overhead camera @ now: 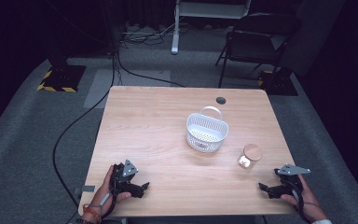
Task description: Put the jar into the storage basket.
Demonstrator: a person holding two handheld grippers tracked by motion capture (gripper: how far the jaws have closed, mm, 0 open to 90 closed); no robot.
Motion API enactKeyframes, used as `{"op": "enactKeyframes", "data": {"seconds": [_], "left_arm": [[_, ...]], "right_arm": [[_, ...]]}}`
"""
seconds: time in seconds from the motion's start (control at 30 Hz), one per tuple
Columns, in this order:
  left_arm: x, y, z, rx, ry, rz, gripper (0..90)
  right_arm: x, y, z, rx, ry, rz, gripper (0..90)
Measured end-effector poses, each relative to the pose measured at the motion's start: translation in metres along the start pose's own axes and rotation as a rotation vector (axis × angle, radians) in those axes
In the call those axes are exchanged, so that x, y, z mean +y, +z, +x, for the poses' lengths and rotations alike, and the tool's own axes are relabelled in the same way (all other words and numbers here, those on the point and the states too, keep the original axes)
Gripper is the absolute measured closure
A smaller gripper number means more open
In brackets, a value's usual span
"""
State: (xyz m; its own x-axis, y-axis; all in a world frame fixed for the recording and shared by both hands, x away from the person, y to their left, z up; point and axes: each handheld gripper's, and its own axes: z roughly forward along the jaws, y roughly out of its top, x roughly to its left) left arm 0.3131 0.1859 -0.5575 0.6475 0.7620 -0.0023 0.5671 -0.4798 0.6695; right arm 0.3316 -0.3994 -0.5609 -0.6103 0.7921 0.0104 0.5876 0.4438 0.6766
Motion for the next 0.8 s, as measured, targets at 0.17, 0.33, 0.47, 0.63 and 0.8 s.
{"op": "enactKeyframes", "data": {"seconds": [0.17,0.33,0.47,0.63,0.8], "left_arm": [[0.000,0.000,0.000,0.000,0.000,0.000,0.0],[0.000,0.000,0.000,0.000,0.000,0.000,0.1],[0.000,0.000,0.000,0.000,0.000,0.000,0.0],[0.000,0.000,0.000,0.000,0.000,0.000,0.0],[0.000,0.000,0.000,0.000,0.000,0.000,0.0]], "right_arm": [[0.002,-0.002,0.001,-0.007,0.001,0.008,2.6],[0.009,-0.009,0.003,-0.030,-0.012,-0.013,3.3],[0.014,-0.014,0.005,-0.035,-0.017,-0.026,5.5],[0.018,-0.017,0.006,-0.028,-0.008,-0.023,5.8],[0.024,-0.018,0.007,-0.027,0.000,-0.023,4.8]]}}
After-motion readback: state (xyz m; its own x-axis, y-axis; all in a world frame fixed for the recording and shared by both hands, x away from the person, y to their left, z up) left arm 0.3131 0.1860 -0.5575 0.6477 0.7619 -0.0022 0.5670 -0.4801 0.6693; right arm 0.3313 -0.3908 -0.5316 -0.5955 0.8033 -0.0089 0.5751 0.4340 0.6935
